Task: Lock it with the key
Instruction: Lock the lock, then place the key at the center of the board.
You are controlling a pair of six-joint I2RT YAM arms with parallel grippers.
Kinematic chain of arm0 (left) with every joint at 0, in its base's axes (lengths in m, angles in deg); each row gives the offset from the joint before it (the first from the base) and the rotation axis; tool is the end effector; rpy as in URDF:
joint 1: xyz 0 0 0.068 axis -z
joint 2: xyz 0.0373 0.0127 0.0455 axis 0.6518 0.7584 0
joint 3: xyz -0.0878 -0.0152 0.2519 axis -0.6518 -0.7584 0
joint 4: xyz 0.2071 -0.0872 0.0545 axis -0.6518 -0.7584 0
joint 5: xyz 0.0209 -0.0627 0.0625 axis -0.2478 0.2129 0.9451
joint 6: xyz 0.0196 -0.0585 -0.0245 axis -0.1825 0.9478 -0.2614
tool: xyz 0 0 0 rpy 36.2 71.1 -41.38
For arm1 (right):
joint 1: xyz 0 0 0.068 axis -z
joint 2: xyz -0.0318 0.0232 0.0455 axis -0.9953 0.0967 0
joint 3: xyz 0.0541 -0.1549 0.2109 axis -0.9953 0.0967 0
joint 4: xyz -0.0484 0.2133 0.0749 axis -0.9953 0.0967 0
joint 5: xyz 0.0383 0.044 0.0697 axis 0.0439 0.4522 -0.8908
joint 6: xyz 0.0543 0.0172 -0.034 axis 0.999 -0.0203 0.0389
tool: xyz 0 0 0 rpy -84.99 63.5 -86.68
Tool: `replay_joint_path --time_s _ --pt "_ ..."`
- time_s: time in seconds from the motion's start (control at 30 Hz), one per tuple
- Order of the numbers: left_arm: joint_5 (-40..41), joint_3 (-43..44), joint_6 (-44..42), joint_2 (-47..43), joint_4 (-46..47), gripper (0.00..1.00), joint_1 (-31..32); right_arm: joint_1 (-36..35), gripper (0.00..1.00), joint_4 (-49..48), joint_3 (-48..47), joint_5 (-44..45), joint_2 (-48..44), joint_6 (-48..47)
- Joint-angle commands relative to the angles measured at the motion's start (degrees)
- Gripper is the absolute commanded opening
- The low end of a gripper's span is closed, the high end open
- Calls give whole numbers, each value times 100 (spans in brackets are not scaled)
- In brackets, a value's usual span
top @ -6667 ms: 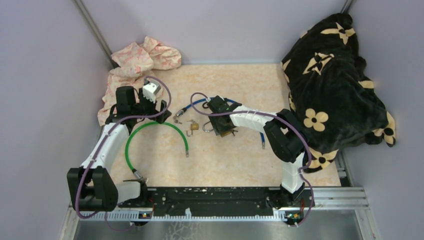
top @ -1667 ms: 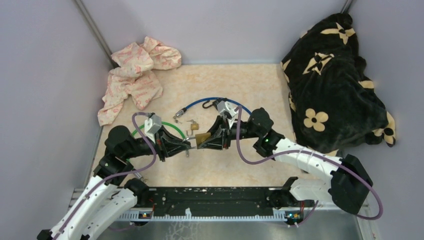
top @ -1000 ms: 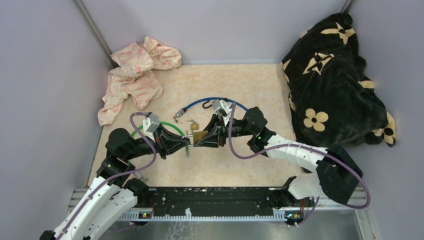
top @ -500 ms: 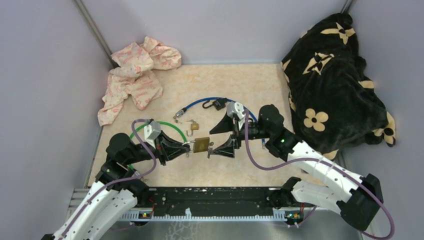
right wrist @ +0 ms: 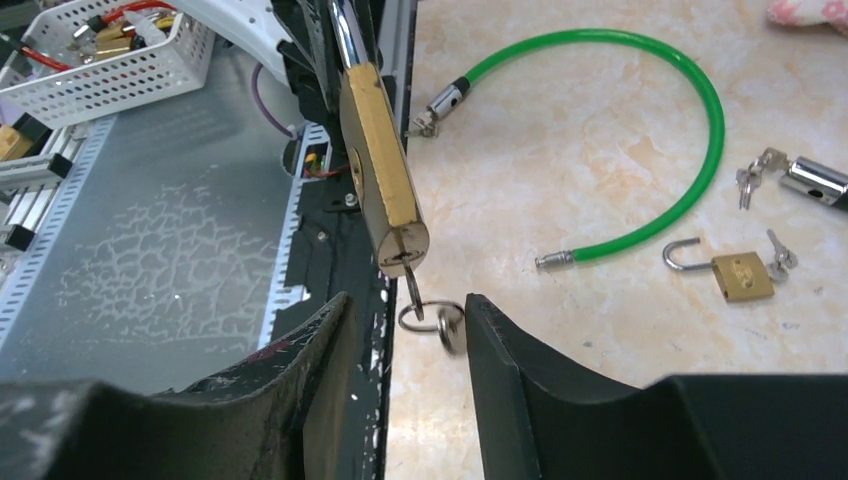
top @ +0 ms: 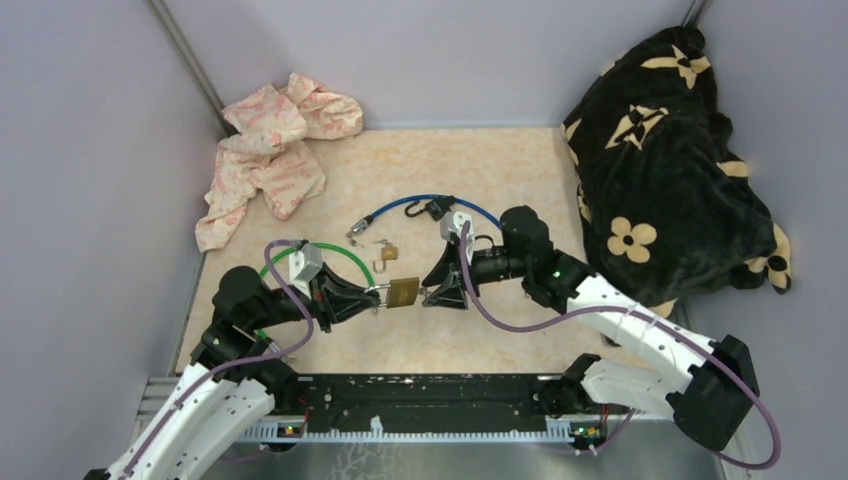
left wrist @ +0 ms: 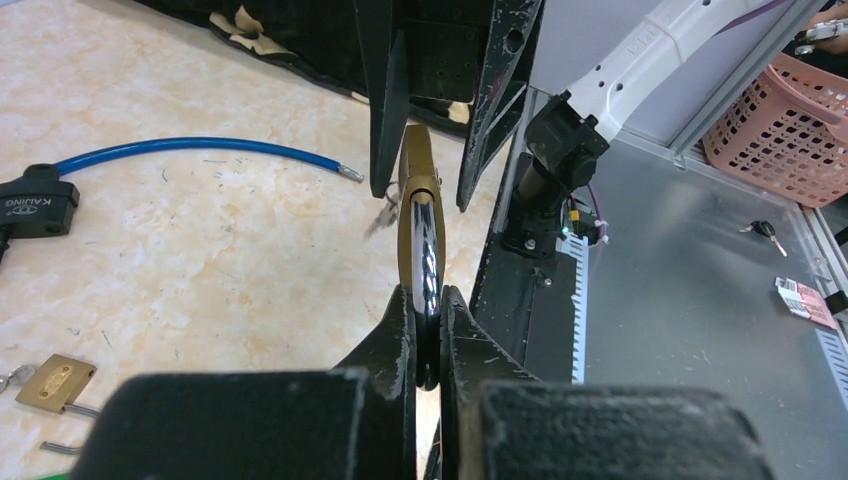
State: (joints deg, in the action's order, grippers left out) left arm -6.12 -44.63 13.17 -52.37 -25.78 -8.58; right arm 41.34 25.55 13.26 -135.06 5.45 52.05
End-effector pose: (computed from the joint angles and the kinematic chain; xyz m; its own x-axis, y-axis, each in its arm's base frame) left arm 0.0682 -0.0850 0.3073 -0.2100 -0.0692 -0.9752 0.9432 0.2482 -0.2207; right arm 0.1298 0.1766 0.3100 -0.1942 -0.2017 -0.9600 -0.9781 -0.0349 0.2052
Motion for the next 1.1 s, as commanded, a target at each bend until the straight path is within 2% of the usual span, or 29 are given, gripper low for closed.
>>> replay_joint_path --time_s 0.0,0.2,0.37,0.53,0.7,0.9,1.0,1.07 --pt "-147 57 22 -66 593 0 -33 -21 45 -437 -374 -337 38 5" --pt "-173 86 39 -31 639 0 -39 -25 14 -437 -453 -358 135 25" --pt "-173 84 18 -58 625 0 -41 -35 0 -307 -484 -364 173 -24" --pt "-97 165 -20 -64 478 0 -38 -35 0 334 -588 -209 185 -378" --pt "628 670 -580 -49 -545 0 -47 362 0 879 -396 1066 33 -452" --pt "1199 914 -1090 1 -1258 0 -46 752 0 1097 -281 2206 148 67" --pt "1512 678 -788 82 -1266 0 -50 1040 0 1158 -167 3339 454 1091" --pt "1428 420 -332 178 -1225 0 -56 1186 0 1418 -60 3635 759 1595"
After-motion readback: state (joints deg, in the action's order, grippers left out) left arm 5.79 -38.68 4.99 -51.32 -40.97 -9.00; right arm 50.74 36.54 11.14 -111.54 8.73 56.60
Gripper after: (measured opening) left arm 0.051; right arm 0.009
